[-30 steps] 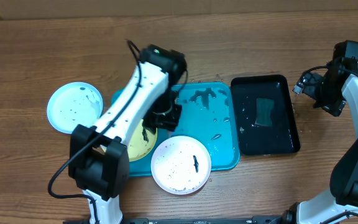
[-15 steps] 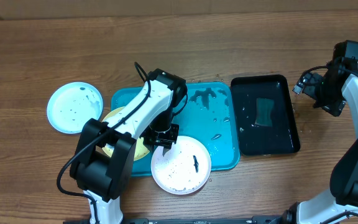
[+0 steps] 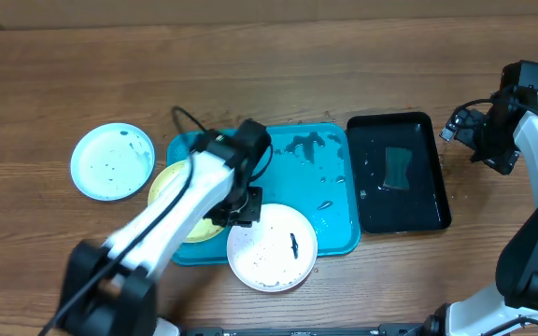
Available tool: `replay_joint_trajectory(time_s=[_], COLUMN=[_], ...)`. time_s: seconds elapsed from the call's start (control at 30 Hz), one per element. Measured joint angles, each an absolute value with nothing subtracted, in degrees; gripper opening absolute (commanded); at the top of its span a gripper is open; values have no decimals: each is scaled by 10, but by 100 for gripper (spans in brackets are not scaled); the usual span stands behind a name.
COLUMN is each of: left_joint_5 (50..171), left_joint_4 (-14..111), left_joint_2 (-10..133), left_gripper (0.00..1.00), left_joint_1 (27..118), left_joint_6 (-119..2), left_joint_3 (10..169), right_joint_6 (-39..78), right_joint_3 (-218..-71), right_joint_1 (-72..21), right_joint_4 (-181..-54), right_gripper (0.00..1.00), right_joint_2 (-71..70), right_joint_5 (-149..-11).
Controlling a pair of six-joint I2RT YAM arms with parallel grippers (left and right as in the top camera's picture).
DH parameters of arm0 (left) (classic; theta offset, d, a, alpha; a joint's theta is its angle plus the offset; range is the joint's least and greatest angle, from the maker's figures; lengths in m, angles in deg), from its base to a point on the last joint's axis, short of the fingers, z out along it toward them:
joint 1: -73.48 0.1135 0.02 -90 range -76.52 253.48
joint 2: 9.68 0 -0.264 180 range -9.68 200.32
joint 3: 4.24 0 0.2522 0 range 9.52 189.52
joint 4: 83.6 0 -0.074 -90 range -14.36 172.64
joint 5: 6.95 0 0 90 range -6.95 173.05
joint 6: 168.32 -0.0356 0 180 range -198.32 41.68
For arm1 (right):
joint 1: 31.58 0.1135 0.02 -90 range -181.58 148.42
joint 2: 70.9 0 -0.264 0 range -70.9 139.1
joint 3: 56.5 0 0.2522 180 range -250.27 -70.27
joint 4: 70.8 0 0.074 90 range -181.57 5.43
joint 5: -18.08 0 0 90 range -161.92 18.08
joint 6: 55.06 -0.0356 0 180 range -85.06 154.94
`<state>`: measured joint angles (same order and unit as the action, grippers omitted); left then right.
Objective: Clean dirty plates on tray and stack at the side
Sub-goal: 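Move the left gripper to the white speckled plate rim and grasp it, then slide the white plate toward the tray center with the left gripper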
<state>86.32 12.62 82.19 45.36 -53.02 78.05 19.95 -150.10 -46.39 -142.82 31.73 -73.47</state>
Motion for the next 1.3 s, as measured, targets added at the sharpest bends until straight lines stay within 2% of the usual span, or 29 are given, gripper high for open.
replay_joint_trajectory(time_s=[0.07,0.23,0.4,0.87,1.0,1.3], left_joint_5=[861,849,845,832,832,830], left_joint_4=[141,165,206,246,259,264], left_joint_2=[765,708,721,751,771,796], left_gripper=[36,34,25,22,17,17], left_joint_1=[454,454,454,454,454,454], left_joint_6=[-521,-498,-485,-482,-481,-481], left_joint_3=[757,693,633,619,617,612], right_joint_6=[200,200,200,200,199,199], right_joint_3=[-1501,-1501,-1501,-1501,-1501,-1501], right_joint_1=[-464,-464,-464,-464,-464,-464], right_joint_4=[-1429,-1429,-1428,-1429,-1429,-1429], right_gripper=[100,100,100,100,100,100], right_joint_2=[317,317,317,317,317,317], right_joint_5=[-734,-735,-735,-735,-734,-735])
